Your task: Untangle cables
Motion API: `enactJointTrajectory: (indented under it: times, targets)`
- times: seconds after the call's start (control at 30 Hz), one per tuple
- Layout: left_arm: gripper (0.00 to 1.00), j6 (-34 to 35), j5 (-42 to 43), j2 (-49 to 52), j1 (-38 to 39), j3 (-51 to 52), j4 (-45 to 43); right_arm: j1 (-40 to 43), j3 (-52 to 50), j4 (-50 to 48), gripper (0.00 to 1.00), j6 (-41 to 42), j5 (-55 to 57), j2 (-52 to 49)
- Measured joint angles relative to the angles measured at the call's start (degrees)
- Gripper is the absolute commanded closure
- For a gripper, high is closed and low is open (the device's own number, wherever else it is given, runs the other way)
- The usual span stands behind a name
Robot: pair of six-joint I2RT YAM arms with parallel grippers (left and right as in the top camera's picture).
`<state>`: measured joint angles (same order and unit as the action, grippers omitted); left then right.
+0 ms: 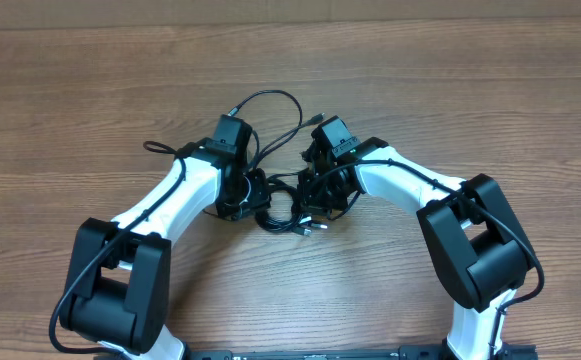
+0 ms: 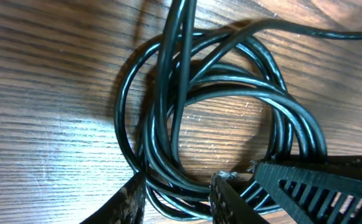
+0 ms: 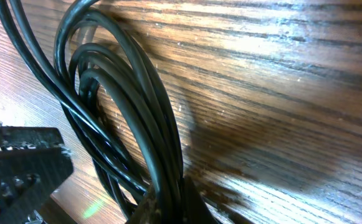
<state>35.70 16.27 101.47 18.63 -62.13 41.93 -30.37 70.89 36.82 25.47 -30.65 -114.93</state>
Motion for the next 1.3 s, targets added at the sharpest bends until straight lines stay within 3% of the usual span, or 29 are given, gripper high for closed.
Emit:
enactJointTrajectory:
  times: [0.63,0.7,0.77,1.0,1.17,1.3]
  targets:
    - [0.68,3.37,-6.91,0.07,2.40,1.03,-1.11,0.00,0.00,-1.44,0.96,-0.02,0.00,0.00]
    - [0.73,3.41,-7.15,0.52,2.40,1.03,-1.53,0.00,0.00,-1.42,0.95,-0.02,-0.02,0.00]
    - [0.96,3.65,-7.21,1.40,2.40,1.03,-1.88,0.00,0.00,-1.44,0.93,0.00,-0.02,0.00]
    - [0.96,4.44,-6.69,2.34,2.40,0.96,-2.97,0.00,0.00,-1.53,0.60,0.00,-0.02,0.00]
    - [0.96,4.35,-6.54,2.34,2.40,0.96,-2.97,0.00,0.00,-1.62,0.58,-0.07,-0.04,0.00]
    - [0.96,3.21,-6.14,2.34,2.38,0.90,-2.71,0.00,0.00,-1.57,0.64,-0.07,-0.04,0.00]
